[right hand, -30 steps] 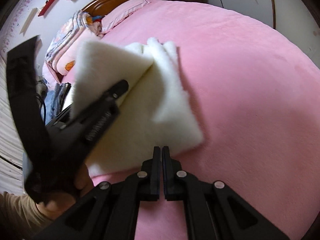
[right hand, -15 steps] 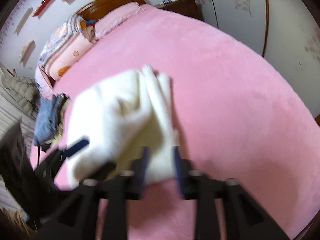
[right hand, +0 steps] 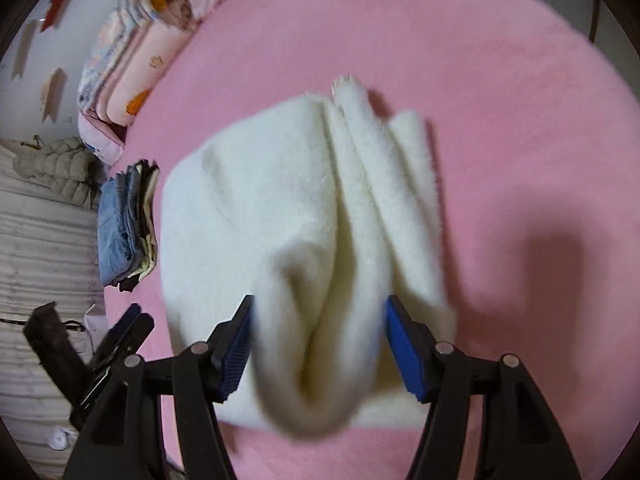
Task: Fold large clothes
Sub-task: 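Fold the side over the cardigan with both tools and release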
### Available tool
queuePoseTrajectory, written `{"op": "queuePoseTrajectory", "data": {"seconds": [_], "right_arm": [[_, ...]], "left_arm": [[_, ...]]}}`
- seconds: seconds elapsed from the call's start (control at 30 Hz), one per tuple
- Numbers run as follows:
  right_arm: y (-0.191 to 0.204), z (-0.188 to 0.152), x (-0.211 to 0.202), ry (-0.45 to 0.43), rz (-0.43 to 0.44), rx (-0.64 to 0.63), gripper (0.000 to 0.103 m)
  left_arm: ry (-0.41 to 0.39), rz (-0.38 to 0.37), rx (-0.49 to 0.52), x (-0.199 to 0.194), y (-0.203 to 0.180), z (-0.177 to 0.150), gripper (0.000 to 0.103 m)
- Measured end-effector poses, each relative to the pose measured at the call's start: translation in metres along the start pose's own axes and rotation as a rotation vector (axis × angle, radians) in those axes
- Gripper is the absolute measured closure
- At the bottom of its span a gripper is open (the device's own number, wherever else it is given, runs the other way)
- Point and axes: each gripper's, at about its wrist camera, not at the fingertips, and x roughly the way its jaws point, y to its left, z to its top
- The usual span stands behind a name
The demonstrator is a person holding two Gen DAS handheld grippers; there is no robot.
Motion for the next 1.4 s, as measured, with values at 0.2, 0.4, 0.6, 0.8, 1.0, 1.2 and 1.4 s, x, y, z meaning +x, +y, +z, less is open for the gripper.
{"op": "queuePoseTrajectory", "data": {"seconds": [0.2,0.4,0.6,0.8,1.0,1.2,1.4], "right_arm": [[0.003,0.020,0.024,0.087,-0.010,-0.027,0.047],[0.035,0.007,0.019,0.009,-0.110,-0.278,0.077],[0.034,-0.031,-0.020,-0.202,-0.091,-0.337,0.081],[-0.013,-0.072,-0.020,-0.299,-0.129,-0.279,0.080],[-0.028,-0.075,0.011,-0.364,-0.165,-0.318,0.078],[-0.013,-0.065,-0.002,-0.313,-0.206,-0.318,0.061],[-0.005,-0.077,-0.061,-0.416,-0.242,-0.295,0.059]], "left_arm": [[0.037,-0.064,-0.089,0.025,0.007,-0.003,0.007],[0.021,-0.044,0.006,0.025,-0.017,-0.004,0.010],[-0.025,-0.031,0.082,0.013,-0.046,-0.002,0.013],[-0.058,0.044,0.189,0.020,-0.080,-0.018,0.013],[-0.122,0.160,0.248,0.032,-0.098,-0.032,0.011],[-0.062,0.116,0.153,0.017,-0.083,-0.029,0.011],[-0.097,0.098,0.105,-0.037,-0.072,-0.044,0.011]]}}
